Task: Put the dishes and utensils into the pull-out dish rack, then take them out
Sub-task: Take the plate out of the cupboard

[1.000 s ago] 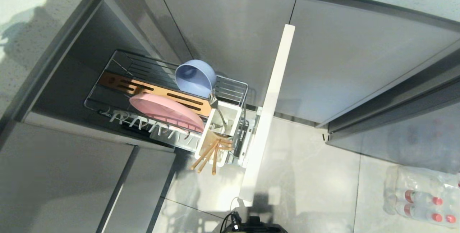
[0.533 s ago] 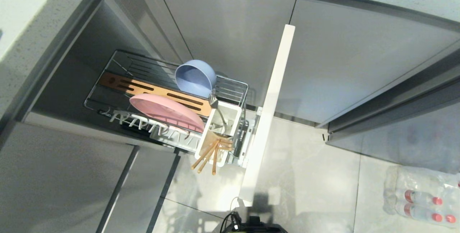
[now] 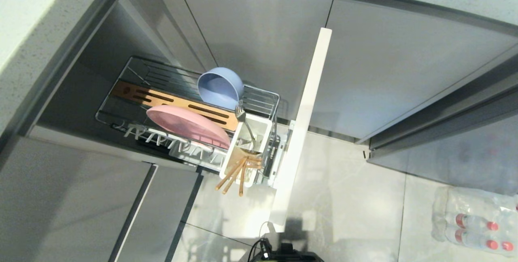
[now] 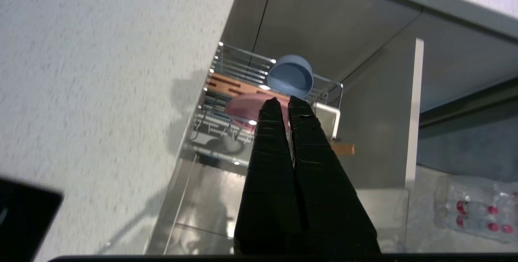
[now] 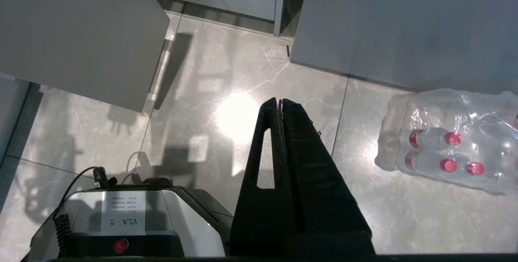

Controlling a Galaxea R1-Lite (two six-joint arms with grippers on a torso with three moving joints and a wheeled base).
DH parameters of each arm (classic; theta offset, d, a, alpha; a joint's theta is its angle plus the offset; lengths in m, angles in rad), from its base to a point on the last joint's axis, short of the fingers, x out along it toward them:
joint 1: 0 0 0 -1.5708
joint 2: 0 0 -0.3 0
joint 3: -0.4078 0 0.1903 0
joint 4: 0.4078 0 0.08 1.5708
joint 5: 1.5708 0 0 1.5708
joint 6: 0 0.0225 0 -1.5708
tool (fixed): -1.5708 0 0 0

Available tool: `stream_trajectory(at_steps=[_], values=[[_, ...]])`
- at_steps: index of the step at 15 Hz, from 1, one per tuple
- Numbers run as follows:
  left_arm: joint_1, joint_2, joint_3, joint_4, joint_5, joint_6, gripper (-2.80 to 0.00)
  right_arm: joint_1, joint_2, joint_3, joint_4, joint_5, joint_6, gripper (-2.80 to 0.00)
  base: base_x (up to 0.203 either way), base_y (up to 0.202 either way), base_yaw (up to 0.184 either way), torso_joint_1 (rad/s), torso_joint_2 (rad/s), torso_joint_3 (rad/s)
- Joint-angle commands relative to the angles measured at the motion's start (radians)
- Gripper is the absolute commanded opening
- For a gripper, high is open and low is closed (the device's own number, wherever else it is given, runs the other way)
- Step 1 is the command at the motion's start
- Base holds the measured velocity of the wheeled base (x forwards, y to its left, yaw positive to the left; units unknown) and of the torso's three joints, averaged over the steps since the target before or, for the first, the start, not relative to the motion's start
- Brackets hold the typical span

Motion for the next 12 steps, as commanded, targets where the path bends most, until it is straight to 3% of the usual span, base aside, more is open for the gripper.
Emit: stream_trajectory(at_steps=[1,4,7,12], values=[[0.015,-0.168,0.090,0.011,-0.003,0.003,-2.80,-0.001,0.001,0.000,0.000,0.000,0.000,-2.80,0.000,0.000,0.000,0.000,0.00,0.000],[0.021,-0.317,0.272,0.023,0.008,0.021,-2.80,0.000,0.001,0.000,0.000,-0.001,0.000,-2.80,0.000,0.000,0.000,0.000,0.00,0.000],[-0.007,-0.395,0.451,0.003,0.105,0.092,-2.80,-0.001,0.001,0.000,0.000,0.000,0.001,-2.80,0.000,0.000,0.000,0.000,0.00,0.000],[-0.023,-0.534,0.896,-0.267,0.135,0.140,-2.80,0.000,0.001,0.000,0.000,0.000,0.000,-2.80,0.000,0.000,0.000,0.000,0.00,0.000]])
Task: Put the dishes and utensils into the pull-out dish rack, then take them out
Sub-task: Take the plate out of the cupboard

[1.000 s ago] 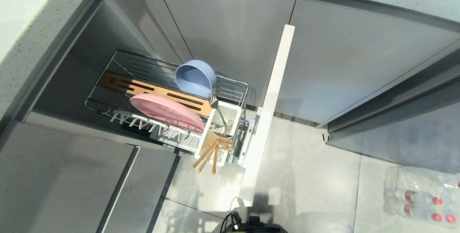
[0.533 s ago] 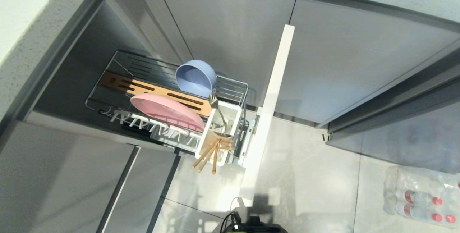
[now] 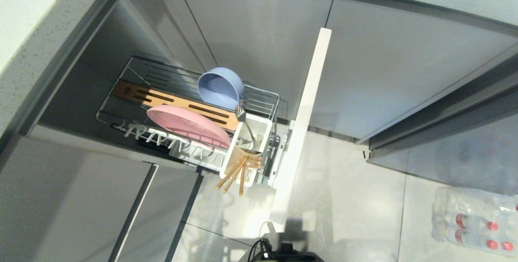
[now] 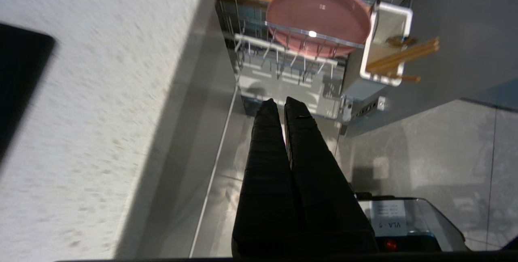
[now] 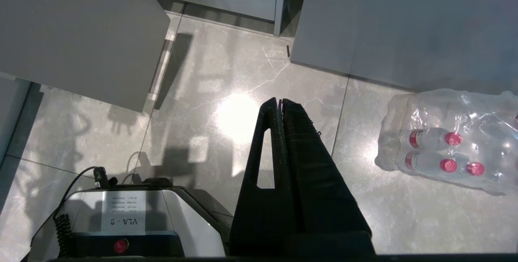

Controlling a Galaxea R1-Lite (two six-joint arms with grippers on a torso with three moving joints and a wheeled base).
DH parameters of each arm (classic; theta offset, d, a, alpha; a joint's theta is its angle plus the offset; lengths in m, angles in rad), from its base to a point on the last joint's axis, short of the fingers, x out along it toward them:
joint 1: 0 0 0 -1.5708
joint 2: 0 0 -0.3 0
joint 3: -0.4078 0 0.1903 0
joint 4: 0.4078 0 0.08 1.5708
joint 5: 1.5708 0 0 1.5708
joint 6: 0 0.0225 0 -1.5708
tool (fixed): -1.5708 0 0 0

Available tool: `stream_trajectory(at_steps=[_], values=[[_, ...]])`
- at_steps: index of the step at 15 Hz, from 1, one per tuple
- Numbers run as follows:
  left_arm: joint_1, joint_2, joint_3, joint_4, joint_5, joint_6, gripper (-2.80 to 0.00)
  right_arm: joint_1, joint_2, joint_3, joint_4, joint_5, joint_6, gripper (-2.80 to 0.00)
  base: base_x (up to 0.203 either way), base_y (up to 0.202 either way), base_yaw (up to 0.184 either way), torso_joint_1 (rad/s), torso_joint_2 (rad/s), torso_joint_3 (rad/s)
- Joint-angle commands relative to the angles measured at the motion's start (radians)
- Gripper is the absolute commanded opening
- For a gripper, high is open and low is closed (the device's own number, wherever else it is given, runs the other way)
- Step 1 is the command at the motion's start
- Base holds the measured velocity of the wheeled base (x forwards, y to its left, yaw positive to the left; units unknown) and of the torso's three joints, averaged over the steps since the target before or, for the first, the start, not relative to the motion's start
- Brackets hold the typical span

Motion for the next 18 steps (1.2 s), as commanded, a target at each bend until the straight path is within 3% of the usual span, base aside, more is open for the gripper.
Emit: stream_trajectory(at_steps=[1,5,8,10,12,14,17,18], values=[[-0.002,-0.060,0.165,-0.114,0.001,-0.008,-2.80,-0.001,0.001,0.000,0.000,0.000,0.001,-2.80,0.000,0.000,0.000,0.000,0.00,0.000],[-0.002,-0.086,0.520,-0.437,-0.003,-0.024,-2.80,-0.001,0.001,0.000,0.000,0.000,0.000,-2.80,0.000,0.000,0.000,0.000,0.00,0.000],[-0.002,-0.089,0.781,-0.769,-0.004,0.003,-2.80,0.000,0.001,0.000,0.000,0.000,0.000,-2.80,0.000,0.000,0.000,0.000,0.00,0.000],[-0.002,-0.090,0.875,-0.928,-0.003,0.020,-2.80,0.000,0.001,0.000,0.000,0.000,0.000,-2.80,0.000,0.000,0.000,0.000,0.00,0.000],[-0.002,-0.091,0.876,-0.843,0.008,0.033,-2.80,-0.001,0.001,0.000,0.000,0.000,0.000,-2.80,0.000,0.000,0.000,0.000,0.00,0.000],[-0.002,-0.091,0.876,-0.784,0.025,0.086,-2.80,0.000,0.001,0.000,0.000,0.000,0.000,-2.80,0.000,0.000,0.000,0.000,0.00,0.000],[-0.002,-0.091,0.871,-0.699,-0.016,0.069,-2.80,0.000,0.001,0.000,0.000,-0.001,0.001,-2.80,0.000,0.000,0.000,0.000,0.00,0.000],[-0.002,-0.091,0.874,-0.716,-0.016,0.048,-2.80,0.000,0.001,0.000,0.000,0.000,0.000,-2.80,0.000,0.000,0.000,0.000,0.00,0.000]])
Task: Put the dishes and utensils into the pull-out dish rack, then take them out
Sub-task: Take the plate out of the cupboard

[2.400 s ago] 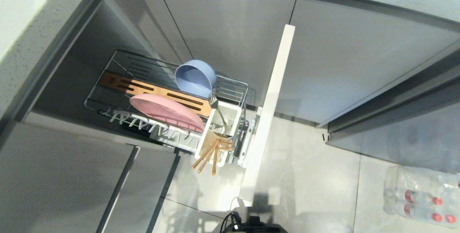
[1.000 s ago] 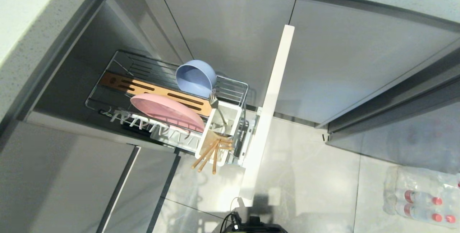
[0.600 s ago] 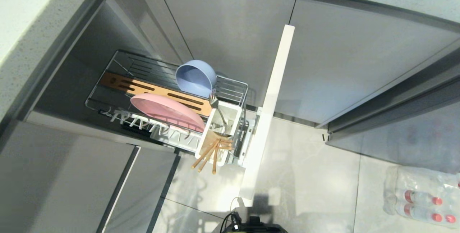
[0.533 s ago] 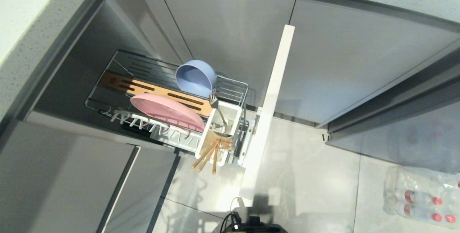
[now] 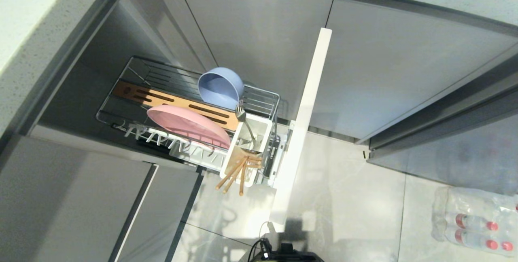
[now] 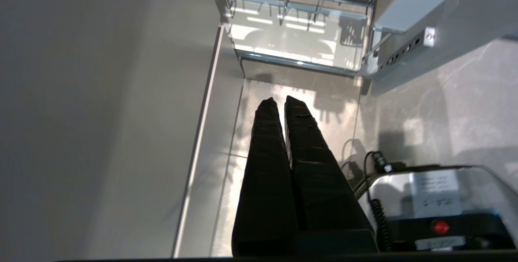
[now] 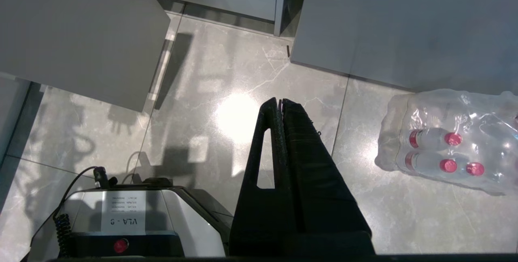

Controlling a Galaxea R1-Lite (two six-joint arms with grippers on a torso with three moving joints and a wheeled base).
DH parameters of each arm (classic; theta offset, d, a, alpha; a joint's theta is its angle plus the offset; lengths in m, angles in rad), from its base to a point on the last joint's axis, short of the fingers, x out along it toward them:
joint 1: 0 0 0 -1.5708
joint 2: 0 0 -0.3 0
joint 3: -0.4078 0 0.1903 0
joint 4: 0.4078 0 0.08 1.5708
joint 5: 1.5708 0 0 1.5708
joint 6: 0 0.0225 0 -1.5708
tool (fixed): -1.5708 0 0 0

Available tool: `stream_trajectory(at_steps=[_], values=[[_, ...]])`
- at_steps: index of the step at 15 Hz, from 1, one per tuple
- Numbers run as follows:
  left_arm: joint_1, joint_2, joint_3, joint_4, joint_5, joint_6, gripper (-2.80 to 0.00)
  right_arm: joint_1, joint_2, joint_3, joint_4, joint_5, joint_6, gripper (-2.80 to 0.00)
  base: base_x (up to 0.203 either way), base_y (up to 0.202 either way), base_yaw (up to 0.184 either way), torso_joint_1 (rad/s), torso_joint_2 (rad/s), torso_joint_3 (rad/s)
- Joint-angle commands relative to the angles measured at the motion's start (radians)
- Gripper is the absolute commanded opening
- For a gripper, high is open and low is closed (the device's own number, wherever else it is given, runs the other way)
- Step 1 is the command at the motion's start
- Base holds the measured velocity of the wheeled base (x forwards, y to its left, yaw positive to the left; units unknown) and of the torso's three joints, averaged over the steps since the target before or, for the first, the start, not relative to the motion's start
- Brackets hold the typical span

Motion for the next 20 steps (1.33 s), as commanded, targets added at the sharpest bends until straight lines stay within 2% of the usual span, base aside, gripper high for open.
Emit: stream_trajectory(at_steps=[1,6,8,10,12,15,17,20], values=[[0.000,0.001,0.001,-0.007,0.000,-0.008,-2.80,-0.001,0.001,0.000,0.000,0.000,0.001,-2.80,0.000,0.000,0.000,0.000,0.00,0.000],[0.000,0.001,0.001,-0.015,0.004,-0.058,-2.80,-0.001,0.001,0.000,0.000,0.000,0.000,-2.80,0.000,0.000,0.000,0.000,0.00,0.000],[0.000,0.001,-0.048,-0.043,0.013,-0.055,-2.80,0.000,0.001,0.000,0.000,0.000,0.000,-2.80,0.000,0.000,0.000,0.000,0.00,0.000],[-0.001,0.007,-0.172,-0.043,0.011,-0.050,-2.80,0.000,0.001,0.000,0.000,0.000,0.001,-2.80,0.000,0.000,0.000,0.000,0.00,0.000],[-0.001,0.052,-0.346,-0.008,0.001,-0.045,-2.80,0.000,0.001,0.000,0.000,0.000,0.000,-2.80,0.000,0.000,0.000,0.000,0.00,0.000],[0.008,0.250,-0.571,0.022,-0.015,-0.047,-2.80,-0.001,0.001,0.000,0.000,0.000,0.000,-2.80,0.000,0.000,0.000,0.000,0.00,0.000],[0.034,0.405,-0.740,0.013,-0.010,-0.098,-2.80,-0.001,0.001,0.000,0.000,0.000,0.000,-2.80,0.000,0.000,0.000,0.000,0.00,0.000],[0.049,0.654,-1.028,-0.005,-0.004,-0.243,-2.80,0.000,0.001,0.000,0.000,0.000,0.000,-2.80,0.000,0.000,0.000,0.000,0.00,0.000]])
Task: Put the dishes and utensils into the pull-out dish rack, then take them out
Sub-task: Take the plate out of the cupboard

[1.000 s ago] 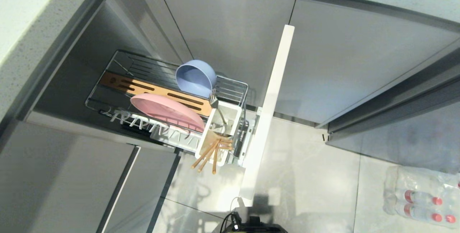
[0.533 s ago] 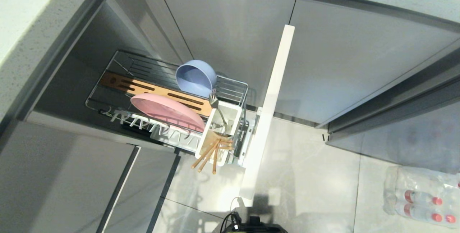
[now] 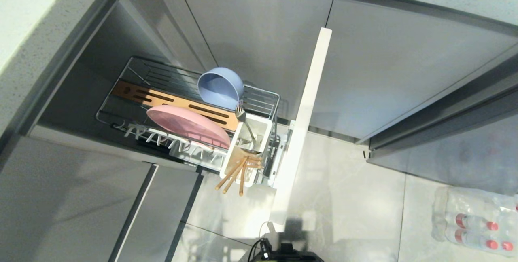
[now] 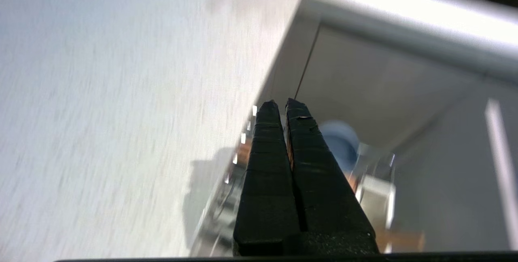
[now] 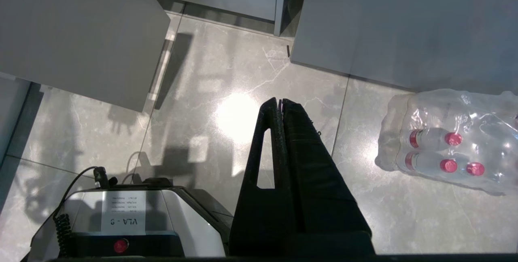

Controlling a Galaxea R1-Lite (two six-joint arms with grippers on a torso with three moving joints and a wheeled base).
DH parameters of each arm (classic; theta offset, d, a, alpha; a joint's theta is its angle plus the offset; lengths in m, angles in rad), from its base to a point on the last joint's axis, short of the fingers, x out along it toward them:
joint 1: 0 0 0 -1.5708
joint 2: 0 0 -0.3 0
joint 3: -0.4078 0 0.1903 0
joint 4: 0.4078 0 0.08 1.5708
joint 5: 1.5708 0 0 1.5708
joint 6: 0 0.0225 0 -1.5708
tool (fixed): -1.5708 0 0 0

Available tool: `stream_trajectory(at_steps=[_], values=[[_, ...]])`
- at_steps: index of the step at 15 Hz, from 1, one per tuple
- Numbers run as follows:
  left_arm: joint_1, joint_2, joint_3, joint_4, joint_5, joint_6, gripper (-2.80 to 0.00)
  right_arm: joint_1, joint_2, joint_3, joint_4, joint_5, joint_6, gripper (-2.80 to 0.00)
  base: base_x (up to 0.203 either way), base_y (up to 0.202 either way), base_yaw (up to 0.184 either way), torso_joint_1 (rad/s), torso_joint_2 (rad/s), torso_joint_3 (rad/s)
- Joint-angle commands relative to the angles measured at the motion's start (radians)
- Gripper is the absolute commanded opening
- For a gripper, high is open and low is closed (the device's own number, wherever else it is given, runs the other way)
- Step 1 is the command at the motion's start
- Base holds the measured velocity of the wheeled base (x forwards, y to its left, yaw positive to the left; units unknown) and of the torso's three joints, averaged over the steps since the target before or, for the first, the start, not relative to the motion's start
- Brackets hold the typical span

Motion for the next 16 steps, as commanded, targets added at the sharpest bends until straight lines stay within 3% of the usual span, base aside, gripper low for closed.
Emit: stream_trajectory(at_steps=[1,3,5,8,13,15,16], values=[[0.004,0.214,-0.143,-0.003,0.000,-0.065,-2.80,0.000,0.001,0.000,0.000,0.000,0.001,-2.80,0.000,0.000,0.000,0.000,0.00,0.000],[-0.004,0.373,-0.332,-0.005,0.003,-0.185,-2.80,0.000,0.001,0.000,0.000,0.000,0.000,-2.80,0.000,0.000,0.000,0.000,0.00,0.000],[-0.092,0.520,-0.519,0.006,0.059,-0.285,-2.80,0.000,0.001,0.000,0.000,0.000,0.000,-2.80,0.000,0.000,0.000,0.000,0.00,0.000],[-0.378,0.636,-0.643,0.019,0.291,-0.372,-2.80,-0.001,0.001,0.000,0.000,0.000,0.001,-2.80,0.000,0.000,0.000,0.000,0.00,0.000],[-0.884,0.755,-0.616,0.025,0.686,-0.485,-2.80,-0.001,0.001,0.000,0.000,0.000,0.001,-2.80,0.000,0.000,0.000,0.000,0.00,0.000],[-0.995,0.850,-0.589,0.024,0.874,-0.574,-2.80,0.000,0.001,0.000,0.000,0.000,0.002,-2.80,0.000,0.000,0.000,0.000,0.00,0.000],[-1.047,0.878,-0.577,0.026,0.918,-0.629,-2.80,-0.001,0.001,0.000,0.000,0.000,0.000,-2.80,0.000,0.000,0.000,0.000,0.00,0.000]])
